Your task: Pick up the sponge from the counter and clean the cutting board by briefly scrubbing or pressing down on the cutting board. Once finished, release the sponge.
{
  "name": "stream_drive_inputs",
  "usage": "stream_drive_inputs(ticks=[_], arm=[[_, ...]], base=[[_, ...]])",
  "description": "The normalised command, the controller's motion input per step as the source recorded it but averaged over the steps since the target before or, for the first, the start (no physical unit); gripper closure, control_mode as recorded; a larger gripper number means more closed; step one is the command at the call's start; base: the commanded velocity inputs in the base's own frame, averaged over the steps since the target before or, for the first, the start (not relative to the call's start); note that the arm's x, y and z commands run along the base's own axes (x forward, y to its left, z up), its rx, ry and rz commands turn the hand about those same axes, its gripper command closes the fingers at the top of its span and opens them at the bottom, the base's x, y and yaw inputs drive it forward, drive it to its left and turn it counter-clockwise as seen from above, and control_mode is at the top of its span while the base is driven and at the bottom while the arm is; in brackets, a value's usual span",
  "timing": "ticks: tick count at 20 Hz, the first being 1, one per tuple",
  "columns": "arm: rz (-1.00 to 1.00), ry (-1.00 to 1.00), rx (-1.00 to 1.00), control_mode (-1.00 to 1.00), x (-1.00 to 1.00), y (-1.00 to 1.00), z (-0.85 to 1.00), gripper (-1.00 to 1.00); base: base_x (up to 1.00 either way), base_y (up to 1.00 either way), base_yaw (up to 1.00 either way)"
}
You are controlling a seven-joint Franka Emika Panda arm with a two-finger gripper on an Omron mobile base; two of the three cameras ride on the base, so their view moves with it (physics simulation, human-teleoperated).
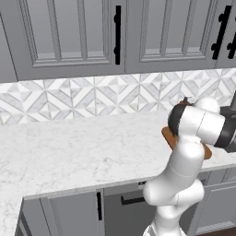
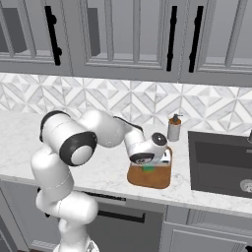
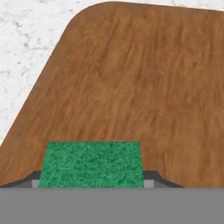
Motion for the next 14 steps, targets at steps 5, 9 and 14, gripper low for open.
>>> stream_drive_inputs(ticks=[5,9,14], arm=[[0.0,0.0,0.0,-1.0,-0.12,-0.92,0.0,1.0],[0.0,0.0,0.0,-1.0,-0.34,-0.66,0.0,1.0],[0.0,0.0,0.0,-1.0,-0.38,0.11,0.0,1.0]], base=[[0.0,0.0,0.0],[0.0,0.0,0.0],[0.0,0.0,0.0]])
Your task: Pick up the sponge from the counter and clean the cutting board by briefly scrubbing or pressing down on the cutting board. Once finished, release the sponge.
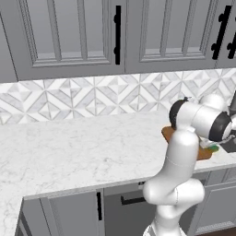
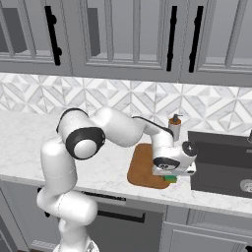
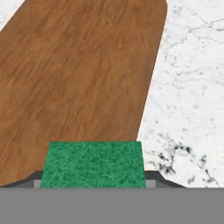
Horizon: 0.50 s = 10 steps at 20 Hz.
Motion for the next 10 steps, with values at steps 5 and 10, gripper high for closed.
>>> stream_drive_inputs(ticks=[5,10], arm=[[-0.06,0.0,0.0,-1.0,-0.01,0.88,0.0,1.0],[-0.09,0.0,0.0,-1.0,0.13,1.0,0.0,1.0]], base=[[0.0,0.0,0.0],[0.0,0.0,0.0]])
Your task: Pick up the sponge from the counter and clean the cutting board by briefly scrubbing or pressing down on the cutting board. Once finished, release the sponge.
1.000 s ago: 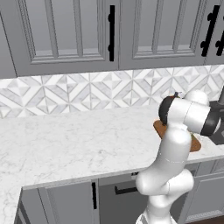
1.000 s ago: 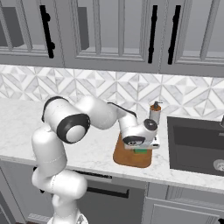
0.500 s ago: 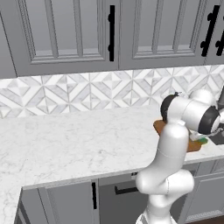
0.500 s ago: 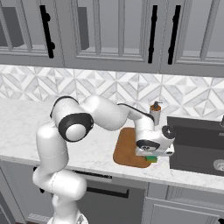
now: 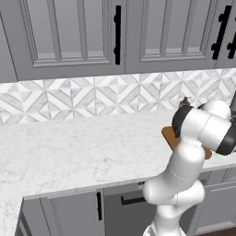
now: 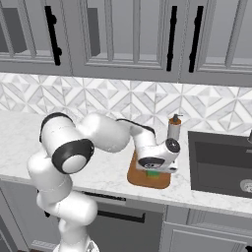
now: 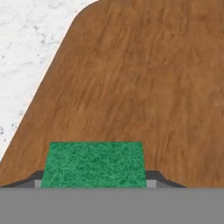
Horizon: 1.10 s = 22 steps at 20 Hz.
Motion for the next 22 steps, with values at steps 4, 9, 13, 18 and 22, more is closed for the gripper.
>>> stream_drive_inputs(ticks=[4,9,13,18,22], arm=[[-0.1,0.0,0.0,-1.0,0.0,1.0,-0.03,1.0],[-0.11,0.0,0.0,-1.0,0.0,1.0,0.0,1.0],[-0.09,0.04,0.0,-1.0,0.0,0.98,0.18,1.0],[-0.01,0.06,0.0,-1.0,0.17,0.63,0.49,1.0],[0.0,0.0,0.0,-1.0,0.32,0.63,0.13,1.0]], base=[[0.0,0.0,0.0],[0.0,0.0,0.0],[0.0,0.0,0.0],[0.0,0.0,0.0],[0.0,0.0,0.0]])
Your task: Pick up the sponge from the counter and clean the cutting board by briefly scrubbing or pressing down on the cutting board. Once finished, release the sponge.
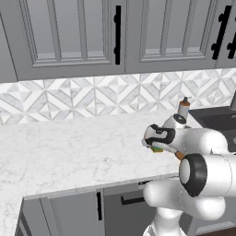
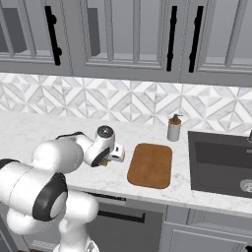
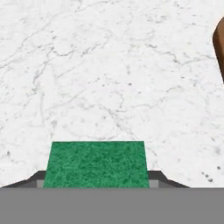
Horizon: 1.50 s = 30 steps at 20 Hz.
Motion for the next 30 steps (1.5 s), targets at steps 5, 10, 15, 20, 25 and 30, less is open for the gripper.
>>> stream_drive_inputs(ticks=[5,10,15,20,25,30], arm=[[0.0,0.0,0.0,-1.0,0.4,0.4,-0.19,1.0],[0.0,-0.02,0.0,-1.0,0.42,0.41,-0.18,-1.0],[0.0,-0.01,0.0,-1.0,0.03,0.07,0.15,-1.0],[0.0,0.0,0.0,-1.0,0.0,0.0,0.46,-1.0],[-0.01,0.0,0.0,-1.0,-0.08,0.01,0.82,-1.0],[-0.04,0.0,0.0,-1.0,-0.35,0.16,0.79,-1.0]], base=[[0.0,0.0,0.0],[0.0,0.0,0.0],[0.0,0.0,0.0],[0.0,0.0,0.0],[0.0,0.0,0.0],[0.0,0.0,0.0]])
